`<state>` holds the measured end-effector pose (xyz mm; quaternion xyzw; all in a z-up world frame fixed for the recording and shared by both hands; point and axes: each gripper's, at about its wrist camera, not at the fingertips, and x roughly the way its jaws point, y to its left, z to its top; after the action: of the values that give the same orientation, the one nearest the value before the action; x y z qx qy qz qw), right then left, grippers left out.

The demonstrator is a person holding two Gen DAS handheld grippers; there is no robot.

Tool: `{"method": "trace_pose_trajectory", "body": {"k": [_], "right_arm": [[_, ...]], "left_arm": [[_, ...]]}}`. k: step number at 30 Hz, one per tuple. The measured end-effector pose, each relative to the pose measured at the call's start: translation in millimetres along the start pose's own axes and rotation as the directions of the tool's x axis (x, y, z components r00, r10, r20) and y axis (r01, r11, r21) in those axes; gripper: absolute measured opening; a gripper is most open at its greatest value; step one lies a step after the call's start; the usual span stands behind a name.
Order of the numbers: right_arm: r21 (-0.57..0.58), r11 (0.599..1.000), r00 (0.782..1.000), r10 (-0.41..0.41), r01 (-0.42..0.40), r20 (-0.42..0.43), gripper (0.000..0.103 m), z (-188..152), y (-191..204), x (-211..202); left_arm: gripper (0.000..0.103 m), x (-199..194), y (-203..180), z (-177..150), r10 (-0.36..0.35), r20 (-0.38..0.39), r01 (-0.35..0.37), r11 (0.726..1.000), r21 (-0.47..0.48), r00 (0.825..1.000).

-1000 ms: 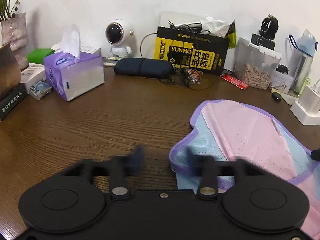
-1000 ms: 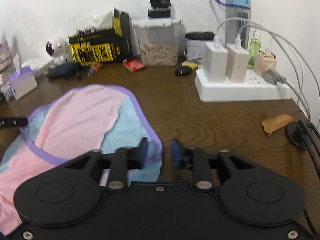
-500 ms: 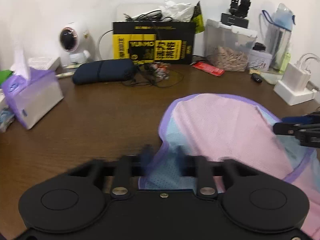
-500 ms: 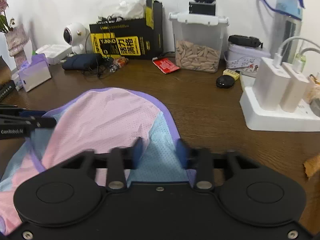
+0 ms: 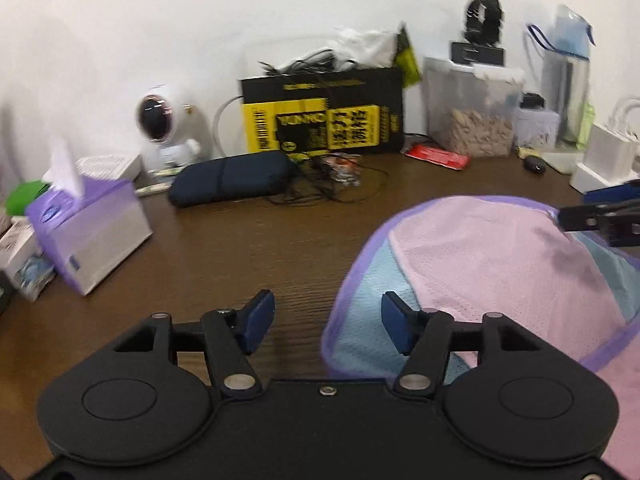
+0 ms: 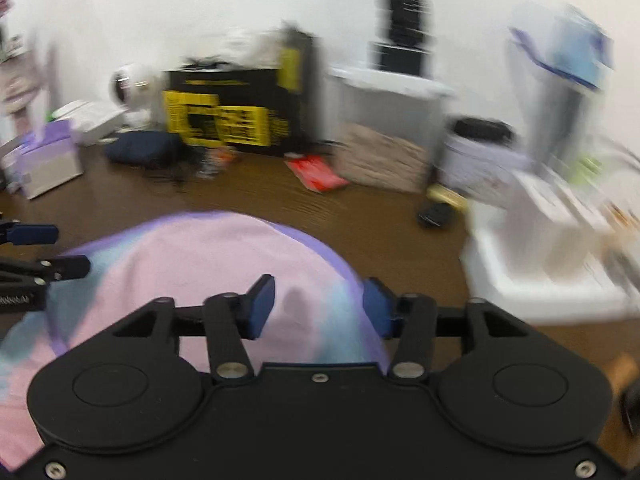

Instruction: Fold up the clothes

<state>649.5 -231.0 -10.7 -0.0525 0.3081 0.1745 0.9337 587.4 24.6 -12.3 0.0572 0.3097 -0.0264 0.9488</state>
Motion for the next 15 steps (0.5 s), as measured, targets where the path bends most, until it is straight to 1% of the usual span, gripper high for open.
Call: {"method": "trace_pose_trajectory", "body": {"k": [2, 4, 5, 6, 7, 8, 11, 13, 14, 15], "right_arm": [[-0.031, 0.999, 0.999, 0.030, -0.030, -0.021, 0.056, 12, 6, 16], [-0.076, 0.997, 0.998, 0.005, -0.009, -0.055, 0.055, 26, 13, 41], [-0.082, 0.997, 0.997, -0.002, -0.004, -0.072, 0.050, 30, 15, 51], [-0.068, 0.998, 0.995, 0.013, -0.020, -0.095, 0.030, 32, 13, 58], [-0.050, 0.998, 0.993, 0.031, -0.037, -0.116, 0.006, 33, 12, 65], [-0.043, 0.998, 0.993, 0.029, -0.034, -0.114, 0.002, 33, 11, 69], [-0.049, 0.999, 0.996, -0.014, 0.010, -0.084, 0.002, 34, 10, 77], [-0.029, 0.999, 0.997, -0.040, 0.038, -0.069, 0.002, 37, 9, 82], [-0.012, 0.999, 0.997, -0.052, 0.052, -0.049, 0.003, 38, 7, 80], [0.019, 0.997, 0.997, -0.077, 0.078, -0.019, 0.004, 40, 4, 68]], "left_arm": [[0.058, -1, 2, -2, -0.009, -0.013, 0.009, 1.000, -0.015, 1.000], [0.058, 0, 4, -2, -0.015, -0.026, 0.015, 0.999, -0.032, 1.000], [0.058, 0, 5, -2, -0.009, -0.030, 0.007, 0.999, -0.047, 1.000], [0.058, -1, 7, -2, 0.000, -0.033, -0.002, 0.998, -0.062, 0.999], [0.058, -2, 8, -1, -0.005, -0.030, 0.003, 0.998, -0.069, 1.000], [0.058, -3, 9, 0, -0.010, -0.027, 0.008, 0.997, -0.074, 1.000], [0.058, -7, 9, 2, -0.016, -0.018, 0.015, 0.997, -0.082, 1.000], [0.058, -11, 6, 3, -0.013, -0.013, 0.012, 0.997, -0.082, 1.000], [0.058, -21, 5, 3, 0.002, -0.009, -0.002, 0.997, -0.079, 1.000], [0.058, -37, 4, 3, -0.001, 0.009, 0.002, 0.998, -0.069, 1.000]]}}
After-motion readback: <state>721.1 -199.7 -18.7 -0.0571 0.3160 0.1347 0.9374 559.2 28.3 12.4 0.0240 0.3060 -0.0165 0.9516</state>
